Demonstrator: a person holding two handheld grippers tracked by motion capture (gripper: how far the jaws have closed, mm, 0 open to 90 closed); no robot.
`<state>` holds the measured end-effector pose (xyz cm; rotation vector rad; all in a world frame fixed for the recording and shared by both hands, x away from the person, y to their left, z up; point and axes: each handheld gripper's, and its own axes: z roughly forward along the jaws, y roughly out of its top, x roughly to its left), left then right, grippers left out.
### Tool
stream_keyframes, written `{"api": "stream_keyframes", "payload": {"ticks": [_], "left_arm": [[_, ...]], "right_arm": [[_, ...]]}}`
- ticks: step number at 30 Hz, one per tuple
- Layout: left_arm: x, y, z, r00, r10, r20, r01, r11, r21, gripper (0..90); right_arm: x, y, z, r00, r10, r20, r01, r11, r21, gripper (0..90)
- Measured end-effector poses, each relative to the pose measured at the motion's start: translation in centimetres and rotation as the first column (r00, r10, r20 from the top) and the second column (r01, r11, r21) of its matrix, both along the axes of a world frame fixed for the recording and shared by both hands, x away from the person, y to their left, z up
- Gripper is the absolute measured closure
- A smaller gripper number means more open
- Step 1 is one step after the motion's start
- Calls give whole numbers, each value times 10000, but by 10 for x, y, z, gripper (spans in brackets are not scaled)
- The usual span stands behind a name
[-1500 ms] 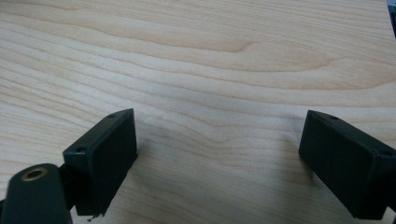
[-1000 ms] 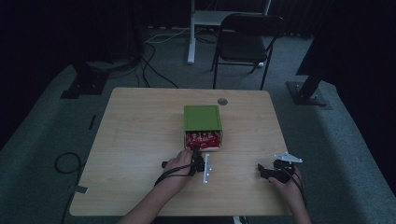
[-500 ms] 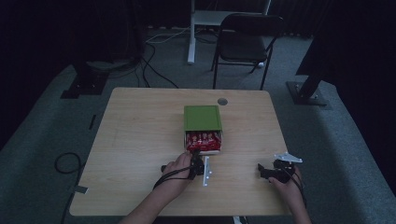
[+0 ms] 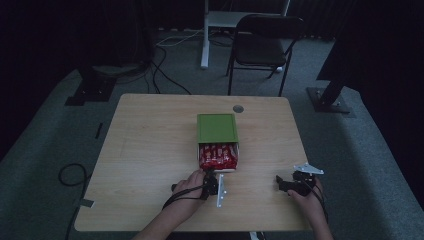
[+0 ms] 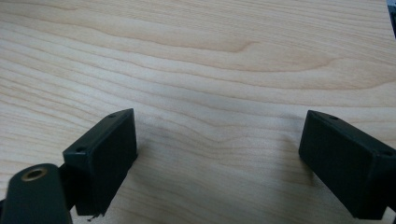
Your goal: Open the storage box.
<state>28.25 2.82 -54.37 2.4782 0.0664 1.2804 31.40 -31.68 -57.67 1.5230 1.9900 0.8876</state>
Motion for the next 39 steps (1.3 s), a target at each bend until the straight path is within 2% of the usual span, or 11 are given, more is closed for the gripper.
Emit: {"api": "stream_keyframes", "payload": {"ticks": [19,31,34,36,37,39], "left_arm": [[-21,-1,6,9991,16,-427,-15,10000,11,773],[-35,3,11,9955,-33,-947,14,9998,-196,769],[-38,4,12,9930,-44,-1181,5,9995,-328,766],[-39,5,13,9900,-29,-1414,-63,9979,-646,745],[-40,5,14,9899,-58,-1413,-17,9986,-531,745],[-41,6,15,9867,-36,-1627,-101,9965,-836,744]], "right_arm": [[0,0,0,10000,2,1,-2,10000,-3,107],[0,0,0,10000,0,1,0,10000,-4,107],[0,0,0,10000,0,-1,0,10000,-3,107],[0,0,0,10000,1,2,-1,10000,-4,107],[0,0,0,10000,-1,-1,1,10000,-1,107],[0,0,0,10000,3,3,-3,10000,-5,107]]}}
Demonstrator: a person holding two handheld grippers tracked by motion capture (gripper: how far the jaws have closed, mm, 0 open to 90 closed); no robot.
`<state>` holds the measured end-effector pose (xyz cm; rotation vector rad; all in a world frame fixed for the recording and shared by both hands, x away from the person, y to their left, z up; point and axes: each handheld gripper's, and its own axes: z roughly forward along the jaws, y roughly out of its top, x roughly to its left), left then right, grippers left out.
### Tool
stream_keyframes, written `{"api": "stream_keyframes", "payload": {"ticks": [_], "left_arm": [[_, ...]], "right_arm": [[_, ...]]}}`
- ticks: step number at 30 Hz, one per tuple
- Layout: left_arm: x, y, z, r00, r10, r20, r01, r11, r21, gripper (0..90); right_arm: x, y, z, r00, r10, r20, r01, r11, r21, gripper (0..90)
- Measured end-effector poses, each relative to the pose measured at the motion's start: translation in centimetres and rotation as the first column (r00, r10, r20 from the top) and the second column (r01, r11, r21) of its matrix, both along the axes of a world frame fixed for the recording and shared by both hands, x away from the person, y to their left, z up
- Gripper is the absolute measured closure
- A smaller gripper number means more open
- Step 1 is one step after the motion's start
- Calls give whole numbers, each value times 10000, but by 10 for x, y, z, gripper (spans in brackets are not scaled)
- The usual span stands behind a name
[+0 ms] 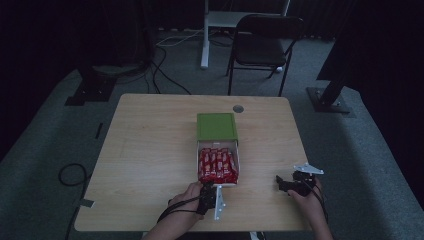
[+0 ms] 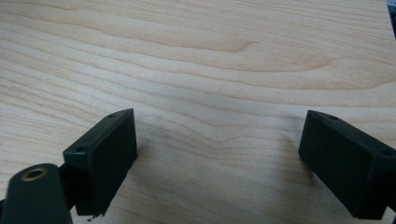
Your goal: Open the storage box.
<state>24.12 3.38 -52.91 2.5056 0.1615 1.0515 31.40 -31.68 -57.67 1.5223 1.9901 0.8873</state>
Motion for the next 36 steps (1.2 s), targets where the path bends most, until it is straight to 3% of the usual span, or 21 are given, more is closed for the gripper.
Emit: {"api": "stream_keyframes", "payload": {"ticks": [7,10,14,19,26,28,30,31,33,35,36], "left_arm": [[1,10,8,9968,-117,-785,20,9923,-1235,669],[1,16,13,9929,-139,-1184,-98,9803,-1973,662],[0,23,18,9888,-268,-1466,-92,9708,-2395,651],[-1,35,26,9822,-329,-1852,-274,9489,-3142,649],[0,56,24,9768,-5,-2141,-738,9379,-3390,631],[1,63,23,9734,188,-2286,-1000,9317,-3493,623],[1,63,23,9734,188,-2286,-1000,9317,-3493,623],[2,76,19,9683,414,-2465,-1296,9265,-3533,616],[2,79,18,9666,501,-2514,-1400,9246,-3542,616],[3,88,16,9622,679,-2637,-1670,9120,-3747,616],[4,92,15,9606,766,-2671,-1767,9102,-3745,616]], "right_arm": [[0,0,0,10000,0,-2,0,10000,3,107],[0,0,0,10000,-2,-4,2,10000,2,107],[0,0,0,10000,-2,-3,2,10000,1,107],[0,0,0,10000,-2,-4,2,10000,1,107],[0,0,0,10000,4,-2,-4,10000,1,108],[0,0,0,10000,5,1,-5,10000,0,108],[0,0,0,10000,6,1,-6,10000,-1,108],[0,0,0,10000,4,2,-4,10000,4,108],[0,0,0,10000,5,5,-5,10000,6,108],[0,0,0,10000,4,7,-4,10000,4,108],[0,0,0,10000,4,7,-4,10000,4,108]]}}
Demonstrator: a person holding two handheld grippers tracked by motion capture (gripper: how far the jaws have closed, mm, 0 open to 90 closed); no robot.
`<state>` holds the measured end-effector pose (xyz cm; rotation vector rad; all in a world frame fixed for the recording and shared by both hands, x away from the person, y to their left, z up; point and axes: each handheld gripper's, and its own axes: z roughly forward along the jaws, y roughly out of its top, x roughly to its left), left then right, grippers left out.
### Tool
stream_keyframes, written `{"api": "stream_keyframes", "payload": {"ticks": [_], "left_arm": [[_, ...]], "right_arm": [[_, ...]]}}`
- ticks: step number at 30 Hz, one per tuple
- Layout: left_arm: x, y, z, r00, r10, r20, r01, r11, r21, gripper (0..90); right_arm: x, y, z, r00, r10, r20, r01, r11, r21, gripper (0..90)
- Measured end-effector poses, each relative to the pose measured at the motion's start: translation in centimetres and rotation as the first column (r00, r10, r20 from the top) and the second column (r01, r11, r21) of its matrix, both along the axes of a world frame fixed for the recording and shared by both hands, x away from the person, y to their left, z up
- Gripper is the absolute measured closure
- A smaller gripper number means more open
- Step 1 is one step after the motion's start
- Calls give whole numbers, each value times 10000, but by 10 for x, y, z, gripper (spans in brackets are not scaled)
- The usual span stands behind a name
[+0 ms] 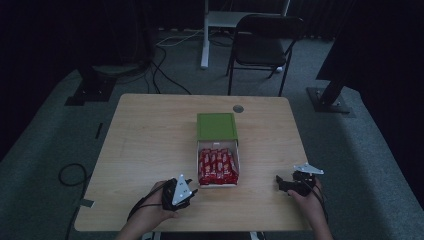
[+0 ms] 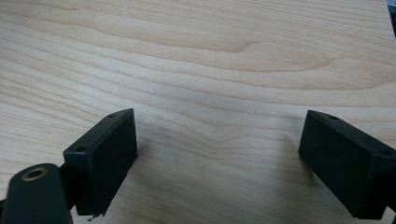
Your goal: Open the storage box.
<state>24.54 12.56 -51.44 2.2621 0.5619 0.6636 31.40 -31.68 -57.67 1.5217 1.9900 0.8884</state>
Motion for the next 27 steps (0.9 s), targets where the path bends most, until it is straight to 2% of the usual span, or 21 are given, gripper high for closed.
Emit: {"api": "stream_keyframes", "payload": {"ticks": [1,9,18,22,23,24,25,26,27], "left_arm": [[2,8,-3,9998,200,-93,-201,9998,-91,596],[11,29,-11,9944,971,-415,-993,9935,-549,577],[20,52,-17,9826,1716,-706,-1786,9779,-1090,542],[23,64,-20,9725,2174,-838,-2266,9661,-1234,525],[24,71,-21,9679,2304,-1003,-2430,9599,-1400,499],[24,71,-21,9679,2304,-1003,-2430,9599,-1400,490],[25,77,-22,9619,2469,-1178,-2632,9525,-1531,467],[25,77,-22,9619,2469,-1178,-2632,9525,-1531,427],[26,80,-23,9580,2572,-1268,-2767,9450,-1741,427]], "right_arm": [[0,0,0,10000,-3,-4,3,10000,3,108],[0,0,0,10000,-3,3,3,10000,-1,109],[0,0,0,10000,13,7,-13,10000,-16,108],[0,0,0,10000,13,7,-13,10000,-11,109],[0,0,0,10000,10,7,-10,10000,-12,108],[0,0,0,10000,10,7,-10,10000,-12,108],[0,0,0,10000,10,9,-10,10000,-13,108],[0,0,0,10000,10,9,-10,10000,-13,108],[0,0,0,10000,10,9,-10,10000,-15,108]]}}
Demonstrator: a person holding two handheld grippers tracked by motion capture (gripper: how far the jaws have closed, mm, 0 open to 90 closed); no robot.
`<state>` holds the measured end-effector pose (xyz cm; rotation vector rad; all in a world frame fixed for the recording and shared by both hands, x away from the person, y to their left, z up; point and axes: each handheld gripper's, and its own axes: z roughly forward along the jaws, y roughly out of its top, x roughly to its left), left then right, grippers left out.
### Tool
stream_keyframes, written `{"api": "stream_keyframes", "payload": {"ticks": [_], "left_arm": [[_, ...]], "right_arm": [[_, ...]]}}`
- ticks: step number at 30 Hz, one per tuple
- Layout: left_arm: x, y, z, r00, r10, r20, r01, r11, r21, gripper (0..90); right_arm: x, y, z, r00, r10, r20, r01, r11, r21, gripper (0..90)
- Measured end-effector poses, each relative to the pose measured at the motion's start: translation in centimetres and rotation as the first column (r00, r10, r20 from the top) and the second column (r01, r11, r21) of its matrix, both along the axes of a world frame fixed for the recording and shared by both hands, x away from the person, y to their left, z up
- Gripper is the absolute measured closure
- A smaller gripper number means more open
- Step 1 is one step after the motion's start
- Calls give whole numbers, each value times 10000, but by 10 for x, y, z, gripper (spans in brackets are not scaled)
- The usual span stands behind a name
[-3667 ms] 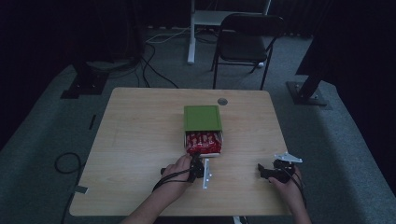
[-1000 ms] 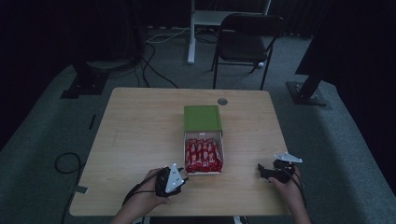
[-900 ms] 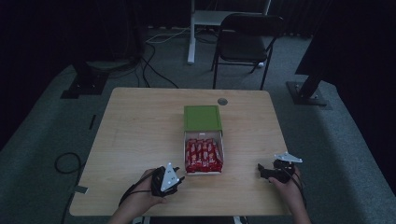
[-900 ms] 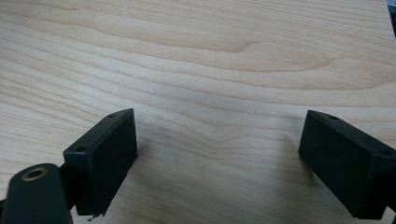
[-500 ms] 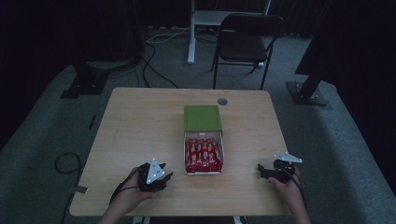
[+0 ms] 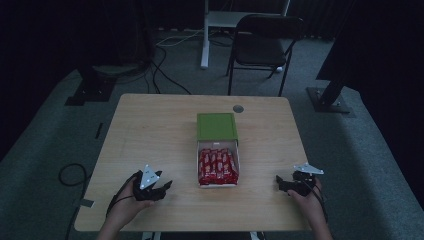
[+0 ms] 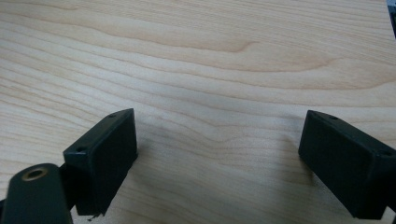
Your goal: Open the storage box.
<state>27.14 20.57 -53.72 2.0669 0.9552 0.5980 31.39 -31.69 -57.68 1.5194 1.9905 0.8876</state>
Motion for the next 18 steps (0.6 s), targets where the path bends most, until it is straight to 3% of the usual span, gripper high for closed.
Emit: {"api": "stream_keyframes", "payload": {"ticks": [1,2,5,6,11,15,18], "left_arm": [[1,3,0,10000,65,-42,-65,10000,-27,394],[2,9,-1,9998,198,-84,-200,9997,-165,300],[3,14,-2,9992,361,-168,-367,9987,-351,238],[4,16,-2,9988,457,-159,-464,9979,-441,166],[5,25,-1,9964,822,-184,-831,9949,-567,124],[7,33,1,9889,1487,-52,-1486,9855,-823,101],[8,40,3,9846,1727,283,-1713,9841,-463,101]], "right_arm": [[0,0,0,10000,0,0,0,10000,-1,108],[0,0,0,10000,-2,-1,2,10000,1,108],[0,0,0,10000,0,0,0,10000,-1,108],[0,0,0,10000,0,-1,0,10000,0,108],[0,0,0,10000,0,0,0,10000,-2,108],[0,0,0,10000,-5,-3,5,10000,0,108],[0,0,0,10000,-1,0,1,10000,-1,108]]}}
